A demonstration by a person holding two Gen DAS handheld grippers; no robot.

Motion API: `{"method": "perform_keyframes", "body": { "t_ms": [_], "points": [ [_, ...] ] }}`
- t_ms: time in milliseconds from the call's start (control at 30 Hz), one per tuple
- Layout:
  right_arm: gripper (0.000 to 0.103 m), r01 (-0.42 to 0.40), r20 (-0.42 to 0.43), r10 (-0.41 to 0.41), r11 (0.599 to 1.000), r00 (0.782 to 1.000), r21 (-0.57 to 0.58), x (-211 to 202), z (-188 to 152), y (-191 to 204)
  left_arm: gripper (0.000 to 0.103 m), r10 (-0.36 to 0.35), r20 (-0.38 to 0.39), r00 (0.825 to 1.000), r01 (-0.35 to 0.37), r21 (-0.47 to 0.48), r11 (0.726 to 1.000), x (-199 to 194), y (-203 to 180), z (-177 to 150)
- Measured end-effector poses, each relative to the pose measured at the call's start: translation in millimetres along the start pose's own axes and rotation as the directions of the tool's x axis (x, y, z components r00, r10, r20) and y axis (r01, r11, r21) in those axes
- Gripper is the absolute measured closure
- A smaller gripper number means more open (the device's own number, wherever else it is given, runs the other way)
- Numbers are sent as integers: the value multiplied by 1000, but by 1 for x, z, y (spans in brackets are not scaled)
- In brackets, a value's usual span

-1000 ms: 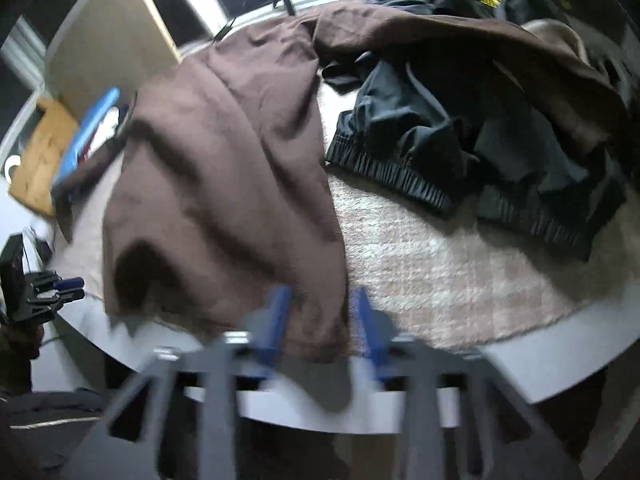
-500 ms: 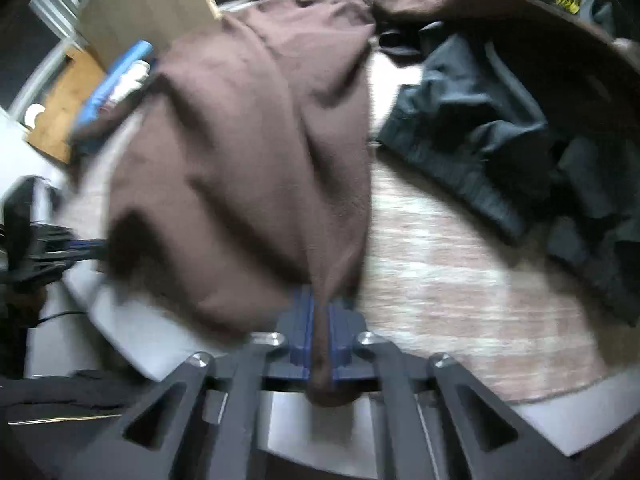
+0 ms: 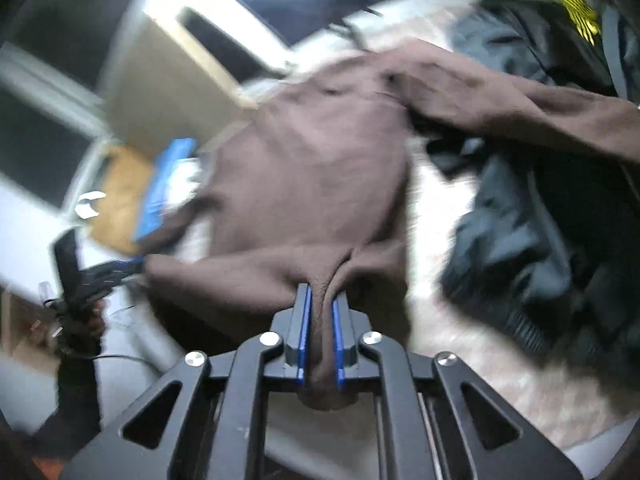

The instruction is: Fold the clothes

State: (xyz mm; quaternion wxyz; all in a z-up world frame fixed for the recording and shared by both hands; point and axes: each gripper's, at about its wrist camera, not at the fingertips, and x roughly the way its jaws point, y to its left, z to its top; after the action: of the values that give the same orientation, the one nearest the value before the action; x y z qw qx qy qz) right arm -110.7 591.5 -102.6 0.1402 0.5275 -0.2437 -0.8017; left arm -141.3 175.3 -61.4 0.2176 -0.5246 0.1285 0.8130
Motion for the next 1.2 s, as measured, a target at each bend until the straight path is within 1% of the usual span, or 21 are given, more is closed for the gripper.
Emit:
{"method": "perform_keyframes", "body": {
  "t_ms": [33,67,100,133,200,267,367,467,533,600,700,767,800,833,900,1000,1100,1167,1200],
  "points": [
    [85,42,-9,-42,999,999,17,13,12,-10,87,74,-24,997,-75,-9,997,18,9,10],
    [80,76,-23,-75,997,997,33,22,21,-14,87,84,-41,996,-85,-32,996,27,14,14],
    [78,90,-38,-89,995,995,42,25,21,-19,87,55,-60,997,-59,-60,996,33,18,16],
    [76,84,-47,-82,995,996,47,25,19,-23,83,24,-59,998,-29,-69,997,32,21,12],
    [76,75,-50,-73,996,996,38,21,11,-27,81,0,-41,999,-2,-42,999,21,19,-4],
    [68,87,-46,-86,996,995,20,14,1,-29,75,-14,-37,999,13,-27,1000,9,9,-20],
    [65,91,-50,-91,996,995,6,7,-15,-29,71,-78,-21,997,77,-29,997,-1,-9,-28],
    [65,111,-46,-111,994,993,-5,7,-19,-29,64,-115,-10,993,115,-12,993,-1,-32,-14],
    [65,117,-42,-117,993,992,-16,6,-19,-25,54,-131,-16,991,131,-12,991,2,-47,-3],
    [65,122,-37,-123,992,992,-35,6,-20,-22,54,-152,-28,988,152,-18,988,8,-61,9],
    [65,130,-31,-132,989,991,-67,5,-22,-17,53,-149,-69,986,147,-30,989,26,-73,21],
    [65,144,-25,-148,984,989,-101,5,-25,-14,58,-150,-101,984,147,-37,988,43,-76,27],
    [65,152,-23,-156,982,988,-116,5,-27,-14,81,-144,-116,983,142,-28,989,51,-76,26],
    [64,153,-24,-157,980,987,-126,5,-28,-14,100,-138,-127,982,137,-22,990,56,-76,25],
    [62,146,-23,-152,977,988,-155,1,-32,-17,100,-128,-120,984,125,-31,992,48,-66,18],
    [54,151,-19,-159,963,987,-223,-4,-38,-19,100,-112,-110,988,107,-46,993,37,-52,9],
    [53,187,-5,-202,918,979,-349,0,-42,-7,100,-94,-92,991,88,-66,994,20,-36,0],
    [53,190,25,-199,877,980,-441,7,-41,7,100,-76,-75,994,70,-81,994,3,-23,-5],
    [53,194,36,-201,861,979,-470,12,-40,13,100,-66,-69,995,60,-87,994,-5,-18,-7]
  ]
}}
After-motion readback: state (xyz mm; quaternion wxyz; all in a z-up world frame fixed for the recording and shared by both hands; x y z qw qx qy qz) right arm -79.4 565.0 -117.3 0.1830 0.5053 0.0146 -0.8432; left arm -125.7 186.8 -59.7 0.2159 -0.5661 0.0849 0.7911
